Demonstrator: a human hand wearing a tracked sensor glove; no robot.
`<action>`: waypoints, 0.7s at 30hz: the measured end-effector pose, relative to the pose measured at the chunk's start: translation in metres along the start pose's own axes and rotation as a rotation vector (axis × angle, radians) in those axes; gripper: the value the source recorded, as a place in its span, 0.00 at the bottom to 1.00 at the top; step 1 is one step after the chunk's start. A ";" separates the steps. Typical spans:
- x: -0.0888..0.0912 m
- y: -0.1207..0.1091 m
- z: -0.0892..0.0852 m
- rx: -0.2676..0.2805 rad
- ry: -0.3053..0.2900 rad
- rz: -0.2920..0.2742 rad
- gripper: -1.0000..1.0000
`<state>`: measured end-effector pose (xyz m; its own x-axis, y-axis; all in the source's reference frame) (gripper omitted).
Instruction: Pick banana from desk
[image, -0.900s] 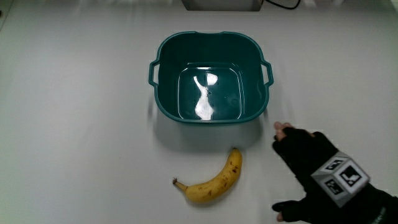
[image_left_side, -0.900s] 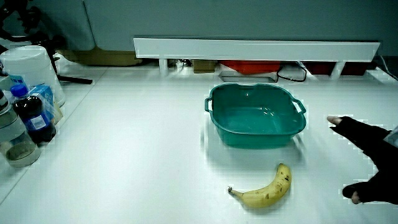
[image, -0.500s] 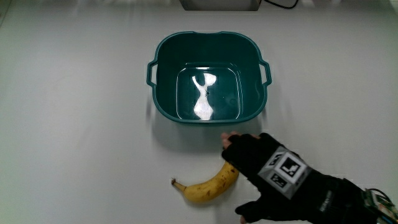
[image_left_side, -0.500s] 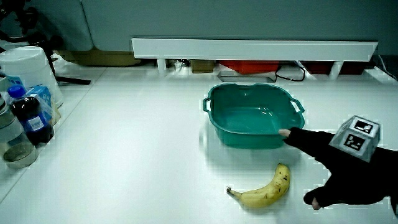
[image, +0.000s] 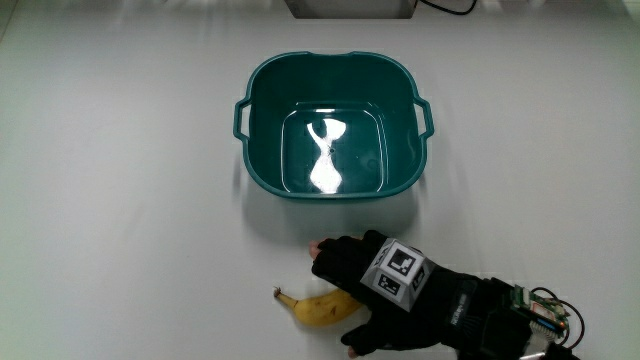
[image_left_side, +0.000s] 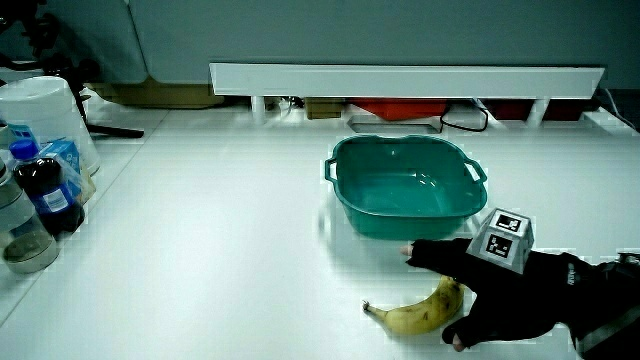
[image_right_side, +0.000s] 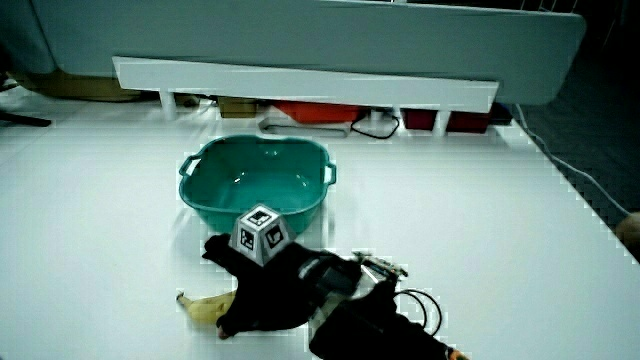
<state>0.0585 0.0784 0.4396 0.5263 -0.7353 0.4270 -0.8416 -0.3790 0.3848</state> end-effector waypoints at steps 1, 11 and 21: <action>0.000 0.002 -0.004 -0.001 0.012 0.004 0.50; 0.002 0.008 -0.017 -0.032 0.080 0.028 0.60; 0.002 0.006 -0.020 0.016 0.083 0.051 0.85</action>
<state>0.0575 0.0857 0.4590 0.4901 -0.7049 0.5127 -0.8693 -0.3513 0.3479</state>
